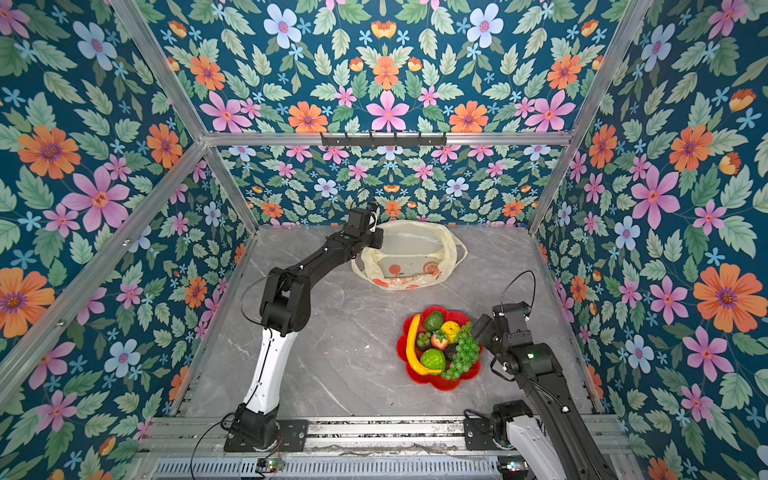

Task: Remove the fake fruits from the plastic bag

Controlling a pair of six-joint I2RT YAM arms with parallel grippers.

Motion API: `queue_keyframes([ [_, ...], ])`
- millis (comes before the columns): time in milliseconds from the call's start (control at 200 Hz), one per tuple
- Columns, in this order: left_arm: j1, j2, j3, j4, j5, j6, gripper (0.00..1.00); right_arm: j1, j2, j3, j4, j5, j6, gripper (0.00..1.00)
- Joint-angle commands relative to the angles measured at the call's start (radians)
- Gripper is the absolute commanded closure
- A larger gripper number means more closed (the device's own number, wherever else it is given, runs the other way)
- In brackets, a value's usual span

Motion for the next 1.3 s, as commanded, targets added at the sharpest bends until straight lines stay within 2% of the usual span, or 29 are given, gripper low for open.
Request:
queue_keyframes([
  [0,0.000,0.022,0.062,-0.052,-0.009,0.034,0.76,0.000,-0.008,-0.008,0.016,0.012,0.028,0.07],
  [90,-0.006,0.000,0.054,-0.056,-0.014,0.031,0.61,0.000,-0.012,-0.013,0.005,0.017,0.031,0.07],
  [220,-0.024,-0.051,0.047,-0.109,-0.054,0.027,0.30,0.001,-0.017,-0.021,0.001,0.019,0.052,0.06],
  [325,-0.027,-0.107,0.040,-0.172,-0.075,-0.007,0.13,0.001,-0.027,-0.032,0.000,0.016,0.073,0.06],
  [375,-0.028,-0.140,0.017,-0.187,-0.071,-0.030,0.01,-0.001,-0.033,-0.037,0.000,0.016,0.081,0.05],
  [510,-0.028,-0.250,-0.081,-0.204,-0.052,-0.093,0.00,-0.001,-0.052,-0.056,0.003,0.009,0.102,0.04],
  [615,-0.028,-0.377,-0.230,-0.183,-0.084,-0.154,0.00,-0.001,-0.073,-0.072,0.001,-0.007,0.127,0.02],
  [830,-0.028,-0.719,-0.728,0.042,-0.132,-0.292,0.00,-0.001,-0.206,-0.165,0.052,-0.076,0.206,0.01],
  [1025,-0.028,-0.926,-1.088,0.240,-0.164,-0.370,0.00,-0.001,-0.334,-0.282,0.152,-0.194,0.244,0.01],
  [1125,-0.027,-0.974,-1.193,0.293,-0.179,-0.382,0.00,-0.001,-0.375,-0.309,0.151,-0.230,0.254,0.01],
  [1295,-0.028,-1.005,-1.276,0.319,-0.200,-0.382,0.00,-0.002,-0.442,-0.354,0.150,-0.270,0.278,0.01],
])
